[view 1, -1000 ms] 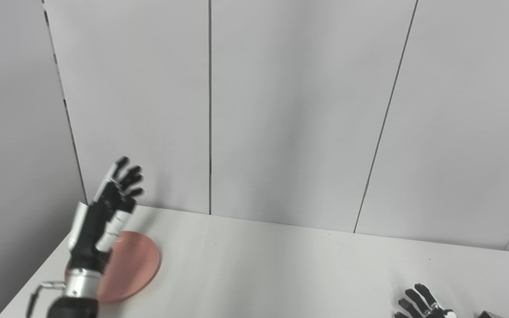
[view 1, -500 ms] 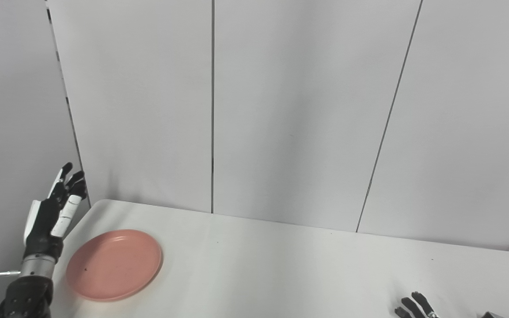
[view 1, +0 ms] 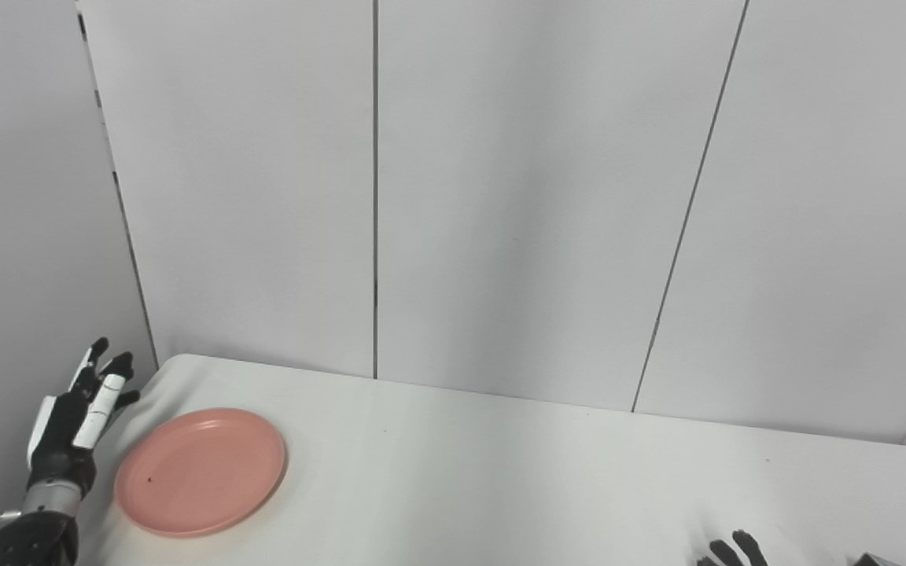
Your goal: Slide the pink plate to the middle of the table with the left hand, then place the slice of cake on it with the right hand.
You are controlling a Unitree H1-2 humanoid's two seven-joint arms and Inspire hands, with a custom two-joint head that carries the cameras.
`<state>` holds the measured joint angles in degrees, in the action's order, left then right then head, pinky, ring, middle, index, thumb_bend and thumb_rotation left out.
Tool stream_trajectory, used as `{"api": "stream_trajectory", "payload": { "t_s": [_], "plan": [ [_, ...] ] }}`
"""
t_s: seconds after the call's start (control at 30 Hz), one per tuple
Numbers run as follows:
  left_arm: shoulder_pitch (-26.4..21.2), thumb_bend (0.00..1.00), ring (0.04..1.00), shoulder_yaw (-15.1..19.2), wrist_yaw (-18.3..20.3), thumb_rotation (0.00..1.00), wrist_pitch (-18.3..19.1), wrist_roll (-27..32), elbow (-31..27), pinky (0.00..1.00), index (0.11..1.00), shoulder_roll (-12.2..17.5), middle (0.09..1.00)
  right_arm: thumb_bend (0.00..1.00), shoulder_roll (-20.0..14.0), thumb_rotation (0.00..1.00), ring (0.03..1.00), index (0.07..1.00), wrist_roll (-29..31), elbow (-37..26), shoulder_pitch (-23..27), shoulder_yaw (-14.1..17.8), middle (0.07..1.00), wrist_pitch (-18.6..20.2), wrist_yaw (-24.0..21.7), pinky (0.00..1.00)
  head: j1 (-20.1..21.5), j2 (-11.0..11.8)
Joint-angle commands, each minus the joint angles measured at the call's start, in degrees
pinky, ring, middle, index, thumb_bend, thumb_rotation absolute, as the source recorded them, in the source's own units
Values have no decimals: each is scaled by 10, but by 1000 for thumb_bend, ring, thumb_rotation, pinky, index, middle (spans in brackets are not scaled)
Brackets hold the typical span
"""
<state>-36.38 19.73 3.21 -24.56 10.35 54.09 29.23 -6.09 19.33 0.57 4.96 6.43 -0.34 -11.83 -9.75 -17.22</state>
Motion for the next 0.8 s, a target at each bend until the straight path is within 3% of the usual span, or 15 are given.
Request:
{"api": "stream_trajectory", "payload": {
  "t_s": [0.0, 0.1, 0.33, 0.6, 0.67, 0.77],
  "plan": [
    [-29, 890, 893, 1, 6, 806, -22, 6, -5, 793, 931, 23, 887, 777, 2, 955, 908, 965, 5, -9, -14, -2, 926, 27, 4, 890, -1, -3],
    [-25, 858, 854, -3, 10, 788, -21, 7, 0, 744, 867, 21, 848, 742, 0, 977, 905, 972, 6, -18, -16, -2, 927, 32, 5, 881, -2, -7],
    [-13, 852, 859, -5, 9, 767, -2, 10, 0, 756, 909, 13, 859, 710, -6, 998, 910, 987, 8, -29, -17, -1, 939, 42, 5, 895, -9, -12],
    [1, 838, 834, -7, 8, 736, 14, 14, -3, 719, 887, 6, 823, 705, -6, 1000, 921, 992, 10, -50, -21, 0, 944, 61, 14, 913, -8, -18],
    [8, 801, 857, -15, 13, 745, 17, 11, -13, 748, 893, 2, 848, 693, -7, 1000, 923, 989, 8, -56, -22, 0, 945, 63, 16, 922, -7, -21],
    [12, 829, 873, -25, 13, 728, 19, 8, -12, 782, 886, -4, 862, 678, -7, 1000, 919, 990, 7, -62, -23, 0, 945, 68, 20, 912, -5, -25]
  ]
}}
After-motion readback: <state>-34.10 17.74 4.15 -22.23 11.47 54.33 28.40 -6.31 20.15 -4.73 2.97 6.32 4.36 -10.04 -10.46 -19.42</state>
